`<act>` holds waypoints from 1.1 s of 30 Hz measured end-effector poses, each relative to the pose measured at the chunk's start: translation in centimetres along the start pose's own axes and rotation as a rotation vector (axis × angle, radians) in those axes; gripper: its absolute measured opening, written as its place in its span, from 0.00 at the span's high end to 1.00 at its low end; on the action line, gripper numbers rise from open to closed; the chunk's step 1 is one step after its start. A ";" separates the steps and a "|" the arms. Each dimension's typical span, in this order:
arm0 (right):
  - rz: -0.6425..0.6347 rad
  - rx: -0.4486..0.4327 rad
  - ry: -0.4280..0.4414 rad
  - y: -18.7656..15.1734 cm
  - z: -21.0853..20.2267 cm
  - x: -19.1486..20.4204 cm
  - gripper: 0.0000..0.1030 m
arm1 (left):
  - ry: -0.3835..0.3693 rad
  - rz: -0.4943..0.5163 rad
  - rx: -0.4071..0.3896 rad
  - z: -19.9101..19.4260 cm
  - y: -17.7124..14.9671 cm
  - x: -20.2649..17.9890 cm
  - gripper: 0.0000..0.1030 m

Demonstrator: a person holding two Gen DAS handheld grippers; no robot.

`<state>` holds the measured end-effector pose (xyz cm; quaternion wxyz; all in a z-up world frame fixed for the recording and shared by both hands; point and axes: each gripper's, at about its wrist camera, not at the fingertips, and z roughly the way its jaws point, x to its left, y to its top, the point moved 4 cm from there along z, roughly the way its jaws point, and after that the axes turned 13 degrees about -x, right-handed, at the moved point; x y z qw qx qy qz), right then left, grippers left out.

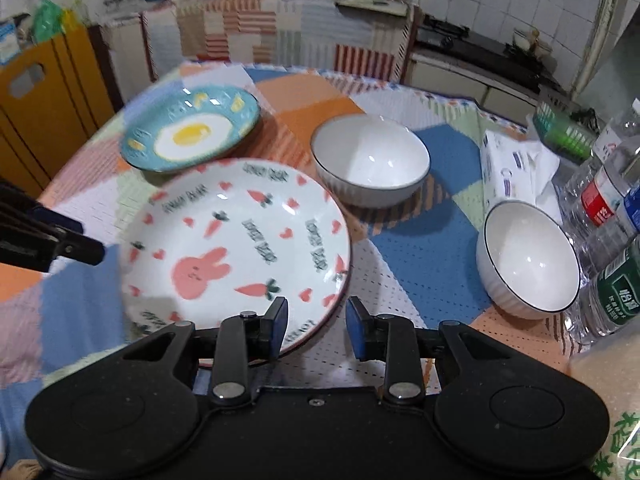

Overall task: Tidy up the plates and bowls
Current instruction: 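Open both grippers and pull back from the stacked plates, then move both grippers to the blue fried-egg plate and close on its rim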

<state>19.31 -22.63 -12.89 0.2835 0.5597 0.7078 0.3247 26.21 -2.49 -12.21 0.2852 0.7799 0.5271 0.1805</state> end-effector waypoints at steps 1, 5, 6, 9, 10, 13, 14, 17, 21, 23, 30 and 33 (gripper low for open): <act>0.005 -0.010 0.016 0.2 -0.6 0.1 0.65 | 0.002 0.009 -0.003 -0.4 -0.1 0.2 0.68; -0.005 -0.033 0.080 0.8 -2.9 1.0 0.64 | 0.017 0.035 -0.017 -2.0 -0.3 0.9 0.67; -0.012 -0.035 0.099 1.0 -3.4 1.2 0.64 | 0.016 0.035 -0.015 -2.3 -0.4 1.0 0.66; -0.025 -0.050 0.116 1.8 -4.7 1.7 0.64 | 0.016 0.028 -0.014 -3.2 -0.3 1.7 0.65; -0.034 -0.060 0.122 2.2 -5.1 2.0 0.64 | 0.010 0.033 -0.018 -3.6 -0.1 2.0 0.64; -0.050 -0.086 0.152 3.6 -6.2 2.6 0.62 | -0.029 0.035 -0.061 -5.2 0.7 2.9 0.56; -0.055 -0.093 0.169 4.1 -6.5 2.8 0.61 | -0.032 0.023 -0.071 -5.7 1.2 3.6 0.53; -0.066 -0.129 0.234 6.2 -7.2 3.3 0.51 | -0.018 -0.008 -0.102 -7.0 2.5 5.6 0.41; -0.065 -0.172 0.299 9.0 -6.6 3.7 0.37 | 0.010 -0.024 -0.132 -7.6 4.3 7.9 0.31; -0.052 -0.199 0.321 10.0 -5.8 3.7 0.35 | 0.040 -0.036 -0.131 -7.3 5.0 8.9 0.25; 0.101 -0.277 0.350 12.5 0.1 3.6 0.33 | 0.023 0.008 -0.115 -5.3 7.5 12.2 0.25; 0.124 -0.180 0.348 13.3 4.1 4.2 0.33 | 0.030 0.008 -0.167 -4.0 8.5 14.0 0.25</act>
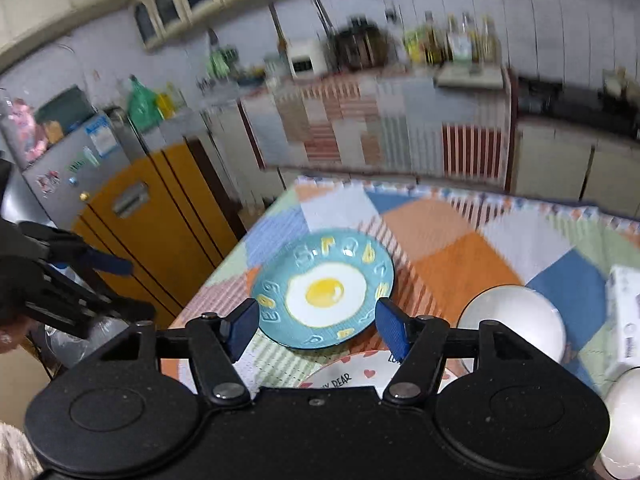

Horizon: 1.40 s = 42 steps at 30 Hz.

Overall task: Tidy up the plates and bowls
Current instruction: 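Move both grippers to the blue fried-egg plate and close on its rim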

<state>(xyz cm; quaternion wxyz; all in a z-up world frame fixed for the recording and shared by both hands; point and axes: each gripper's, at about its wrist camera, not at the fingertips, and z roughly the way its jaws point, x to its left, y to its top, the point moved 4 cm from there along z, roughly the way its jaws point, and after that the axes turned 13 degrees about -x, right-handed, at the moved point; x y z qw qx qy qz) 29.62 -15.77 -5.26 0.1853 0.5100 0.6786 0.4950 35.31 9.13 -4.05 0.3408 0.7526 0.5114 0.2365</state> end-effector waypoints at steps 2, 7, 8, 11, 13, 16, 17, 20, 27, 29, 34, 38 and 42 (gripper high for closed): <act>0.012 0.023 -0.014 -0.1 2.8 -0.7 0.33 | -0.032 0.040 0.004 1.9 -0.1 0.5 0.25; 0.047 0.078 -0.084 -1.1 9.0 -2.5 0.33 | -0.016 0.073 -0.017 6.4 -1.4 1.5 0.25; 0.057 0.085 -0.094 -1.4 10.0 -2.8 0.33 | -0.007 0.079 -0.021 7.4 -1.8 1.6 0.25; 0.051 0.100 -0.135 -2.1 12.6 -3.4 0.33 | 0.097 0.054 -0.014 10.1 -2.6 2.4 0.25; 0.009 0.104 -0.161 -2.3 13.9 -3.3 0.33 | 0.083 -0.049 -0.014 11.3 -3.0 3.3 0.25; -0.006 0.106 -0.178 -2.5 16.1 -3.6 0.33 | 0.065 -0.189 -0.007 13.0 -3.8 4.5 0.25; 0.003 0.112 -0.196 -2.6 16.7 -3.9 0.33 | 0.065 -0.225 -0.003 13.5 -4.1 4.8 0.27; 0.079 0.133 -0.242 -3.0 18.1 -5.4 0.35 | 0.102 -0.274 -0.018 14.5 -5.0 5.3 0.29; 0.280 0.151 -0.297 -4.5 19.0 -7.8 0.43 | 0.070 -0.332 -0.029 16.2 -5.6 5.5 0.32; 0.300 0.130 -0.284 -4.7 18.9 -7.9 0.50 | 0.057 -0.373 -0.012 17.0 -5.8 5.5 0.39; 0.255 0.117 -0.234 -5.4 18.8 -7.1 0.76 | 0.047 -0.501 0.004 18.5 -6.6 5.9 0.50; 0.249 0.099 -0.226 -5.5 18.6 -7.2 0.76 | 0.023 -0.504 0.008 19.2 -6.5 5.5 0.78; 0.209 0.091 -0.204 -5.6 18.5 -7.1 0.76 | 0.027 -0.541 0.013 19.2 -6.7 5.6 0.84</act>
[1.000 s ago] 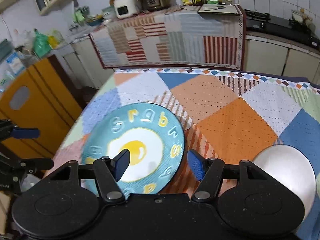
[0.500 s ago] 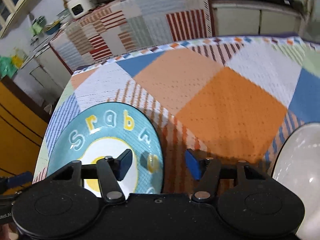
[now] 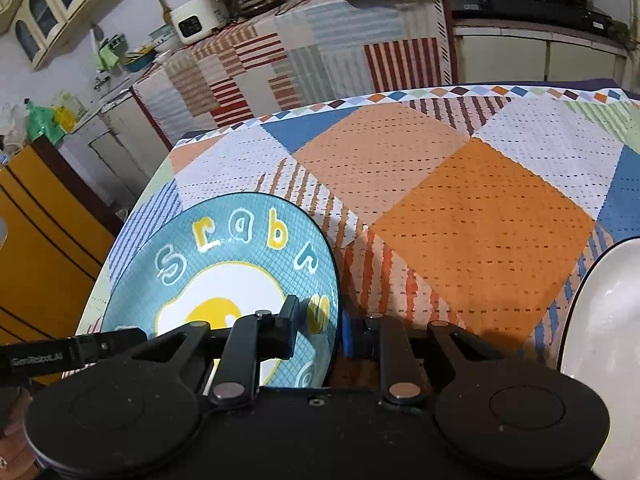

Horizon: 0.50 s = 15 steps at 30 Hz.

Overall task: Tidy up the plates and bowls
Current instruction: 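Move both grippers to the blue fried-egg plate and close on its rim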

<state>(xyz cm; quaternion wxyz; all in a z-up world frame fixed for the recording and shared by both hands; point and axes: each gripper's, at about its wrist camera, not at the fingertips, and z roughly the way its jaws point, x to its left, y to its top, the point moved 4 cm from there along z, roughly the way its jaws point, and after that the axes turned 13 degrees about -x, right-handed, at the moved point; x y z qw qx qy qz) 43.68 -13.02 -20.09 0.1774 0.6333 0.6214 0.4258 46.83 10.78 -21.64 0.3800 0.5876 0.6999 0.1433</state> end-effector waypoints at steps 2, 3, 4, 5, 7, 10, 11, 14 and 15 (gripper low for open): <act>0.008 0.012 0.010 0.2 0.0 -0.2 0.78 | 0.002 -0.096 0.047 -0.1 0.2 0.7 0.85; 0.020 0.020 0.015 0.2 0.0 -0.3 0.79 | -0.010 -0.148 0.073 -0.1 0.2 1.2 0.85; 0.032 0.032 0.026 0.2 0.0 -0.5 0.79 | -0.027 -0.176 0.091 -0.3 0.1 1.5 0.85; 0.041 0.041 0.034 0.2 -0.1 -0.6 0.80 | -0.034 -0.179 0.098 -0.5 -0.1 1.7 0.85; 0.053 0.056 0.059 0.0 -0.4 -0.8 0.83 | -0.032 -0.123 0.108 -1.0 -0.5 1.5 0.85; 0.083 0.073 0.112 -0.2 -1.1 -0.8 0.86 | -0.031 -0.069 0.114 -2.1 -0.8 1.1 0.85; 0.077 0.078 0.127 -0.2 -1.5 -0.7 0.87 | -0.039 -0.072 0.121 -2.5 -0.8 1.1 0.85; 0.045 0.090 0.155 -0.1 -2.4 -0.3 0.87 | -0.048 -0.056 0.112 -4.1 -0.5 0.8 0.85; 0.049 0.086 0.165 0.0 -2.8 -0.2 0.87 | -0.047 -0.039 0.101 -4.7 -0.3 0.5 0.85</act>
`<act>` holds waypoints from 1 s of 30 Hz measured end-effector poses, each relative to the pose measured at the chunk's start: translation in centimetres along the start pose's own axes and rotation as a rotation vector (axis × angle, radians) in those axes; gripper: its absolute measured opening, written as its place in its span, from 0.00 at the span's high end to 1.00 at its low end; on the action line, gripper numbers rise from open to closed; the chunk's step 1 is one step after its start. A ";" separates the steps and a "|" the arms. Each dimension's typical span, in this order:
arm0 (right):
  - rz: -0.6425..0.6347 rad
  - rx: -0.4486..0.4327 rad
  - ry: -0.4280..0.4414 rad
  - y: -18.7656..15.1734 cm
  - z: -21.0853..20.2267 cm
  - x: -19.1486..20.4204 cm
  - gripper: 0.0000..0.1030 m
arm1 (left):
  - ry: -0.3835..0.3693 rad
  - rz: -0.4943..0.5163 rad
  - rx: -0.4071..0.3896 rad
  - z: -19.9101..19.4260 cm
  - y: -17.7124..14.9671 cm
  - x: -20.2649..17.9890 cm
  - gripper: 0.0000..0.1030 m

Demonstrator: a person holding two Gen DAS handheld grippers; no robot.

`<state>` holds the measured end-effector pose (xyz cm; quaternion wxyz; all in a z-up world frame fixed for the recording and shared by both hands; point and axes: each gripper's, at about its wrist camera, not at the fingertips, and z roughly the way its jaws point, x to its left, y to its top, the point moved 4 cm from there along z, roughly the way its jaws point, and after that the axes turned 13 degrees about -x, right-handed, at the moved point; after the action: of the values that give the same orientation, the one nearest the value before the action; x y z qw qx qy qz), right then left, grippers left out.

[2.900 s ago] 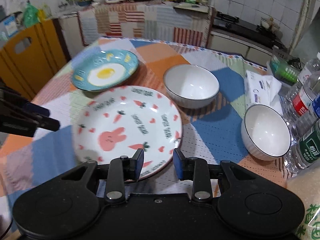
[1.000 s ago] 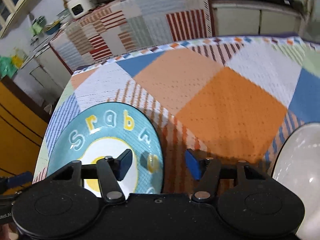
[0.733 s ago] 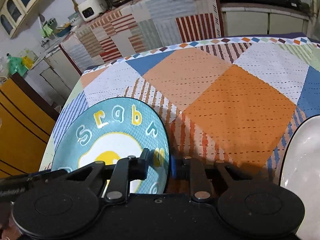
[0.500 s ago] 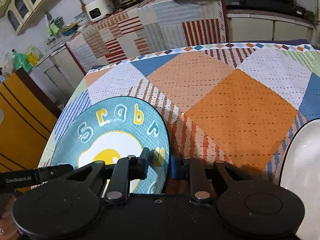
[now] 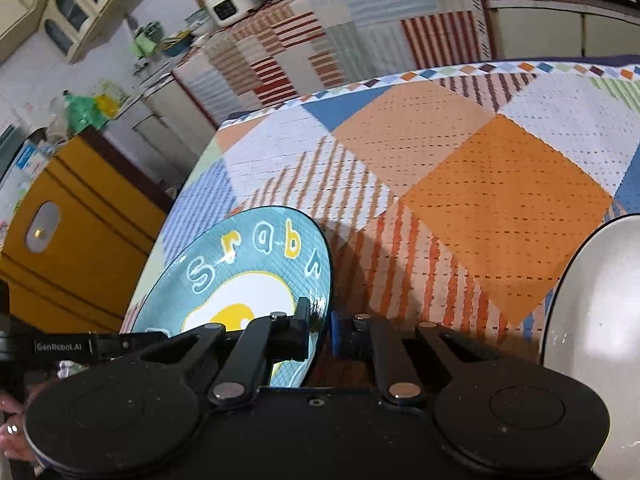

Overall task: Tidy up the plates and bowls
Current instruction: 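Move both grippers to the blue fried-egg plate and close on its rim, then lift the blue egg plate with both grippers and lower it onto the Lovely Bear plate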

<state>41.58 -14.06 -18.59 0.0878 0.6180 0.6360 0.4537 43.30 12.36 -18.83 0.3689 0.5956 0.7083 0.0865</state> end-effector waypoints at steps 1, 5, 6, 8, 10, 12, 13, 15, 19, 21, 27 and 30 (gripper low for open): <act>0.004 -0.008 0.013 0.1 -0.5 0.2 0.87 | -0.001 0.016 -0.006 -0.7 0.1 -0.4 0.85; -0.023 -0.032 0.063 0.3 -3.2 1.1 0.87 | -0.025 0.057 0.004 -3.9 0.2 -2.1 0.85; -0.025 -0.037 0.071 0.3 -4.0 1.2 0.87 | -0.035 0.071 0.001 -4.8 0.2 -2.6 0.85; -0.020 -0.044 0.089 0.4 -5.9 1.4 0.87 | -0.062 0.070 0.001 -6.4 0.2 -3.5 0.85; -0.030 -0.055 0.103 0.5 -7.8 1.6 0.86 | -0.087 0.063 0.014 -7.7 0.0 -4.4 0.85; -0.054 -0.081 0.120 0.6 -9.8 1.8 0.87 | -0.101 0.083 0.015 -9.0 -0.4 -5.7 0.85; -0.059 -0.093 0.128 0.7 -10.8 1.8 0.87 | -0.106 0.092 0.012 -9.6 -0.6 -6.3 0.85; -0.072 -0.107 0.142 0.8 -12.8 1.8 0.87 | -0.111 0.102 0.006 -10.7 -1.0 -7.5 0.85; -0.099 -0.128 0.150 0.8 -16.4 1.6 0.86 | -0.135 0.131 -0.020 -12.4 -1.9 -10.1 0.85; -0.092 -0.129 0.150 0.5 -17.9 0.9 0.86 | -0.144 0.143 -0.017 -12.7 -2.5 -11.4 0.85; -0.077 -0.116 0.091 -1.4 -20.8 -1.5 0.85 | -0.160 0.164 0.023 -11.2 -4.9 -13.8 0.85; -0.058 -0.106 0.077 -2.2 -21.2 -2.8 0.85 | -0.146 0.165 0.051 -9.9 -6.4 -14.3 0.85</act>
<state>26.36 -26.01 -9.19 0.1091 0.5761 0.6314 0.5075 32.42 0.77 -9.36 0.3959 0.6656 0.6302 0.0551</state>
